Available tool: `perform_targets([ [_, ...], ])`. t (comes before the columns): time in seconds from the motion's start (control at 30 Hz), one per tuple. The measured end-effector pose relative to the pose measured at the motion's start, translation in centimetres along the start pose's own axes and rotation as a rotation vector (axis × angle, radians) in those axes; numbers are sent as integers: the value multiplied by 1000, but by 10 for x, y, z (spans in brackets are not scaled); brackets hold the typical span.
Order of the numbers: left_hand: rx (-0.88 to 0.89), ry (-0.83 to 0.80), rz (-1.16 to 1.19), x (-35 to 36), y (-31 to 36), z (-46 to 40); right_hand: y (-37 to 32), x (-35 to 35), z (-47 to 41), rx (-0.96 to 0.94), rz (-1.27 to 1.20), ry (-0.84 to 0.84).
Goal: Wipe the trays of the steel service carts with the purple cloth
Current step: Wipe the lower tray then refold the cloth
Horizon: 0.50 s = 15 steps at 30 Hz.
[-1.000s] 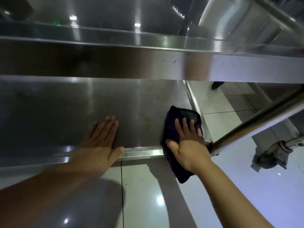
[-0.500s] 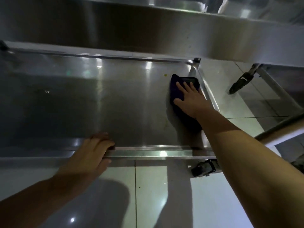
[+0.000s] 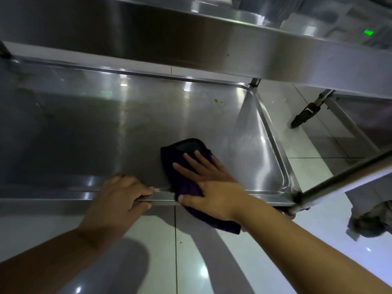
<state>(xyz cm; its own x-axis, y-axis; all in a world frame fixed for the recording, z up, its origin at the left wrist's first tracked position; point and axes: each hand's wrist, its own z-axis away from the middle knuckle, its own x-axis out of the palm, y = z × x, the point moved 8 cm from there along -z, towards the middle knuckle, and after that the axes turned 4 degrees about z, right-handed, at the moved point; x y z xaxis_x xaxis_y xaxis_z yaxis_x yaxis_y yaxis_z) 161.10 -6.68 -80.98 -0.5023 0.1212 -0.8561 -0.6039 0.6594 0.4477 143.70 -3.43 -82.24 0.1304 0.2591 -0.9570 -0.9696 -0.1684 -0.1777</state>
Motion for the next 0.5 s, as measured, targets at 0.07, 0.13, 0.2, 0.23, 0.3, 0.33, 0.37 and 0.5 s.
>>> perform_targets([
  [0.07, -4, 1, 18, -1, 1, 0, 25, -7, -18, 75, 8, 38],
  [0.13, -7, -1, 42, -1, 1, 0, 59, -21, -36, 186, 36, 103],
  [0.2, -10, -4, 76, -1, 0, 1, 94, -35, -51, 290, 49, 132],
  [0.23, -1, 2, 92, -2, 0, 2, 110, -41, -59, 337, 49, 134],
  [0.3, 41, 30, 100, -3, 1, 3, 136, -50, -76, 427, 44, 128],
  [0.33, 63, 46, 102, -4, 1, 3, 145, -54, -84, 472, 42, 130],
  [0.37, 78, 66, 105, -6, 1, 3, 150, -57, -90, 508, 42, 134],
  [0.5, 106, 94, 98, -7, -2, 4, 137, -59, -99, 523, 48, 132],
])
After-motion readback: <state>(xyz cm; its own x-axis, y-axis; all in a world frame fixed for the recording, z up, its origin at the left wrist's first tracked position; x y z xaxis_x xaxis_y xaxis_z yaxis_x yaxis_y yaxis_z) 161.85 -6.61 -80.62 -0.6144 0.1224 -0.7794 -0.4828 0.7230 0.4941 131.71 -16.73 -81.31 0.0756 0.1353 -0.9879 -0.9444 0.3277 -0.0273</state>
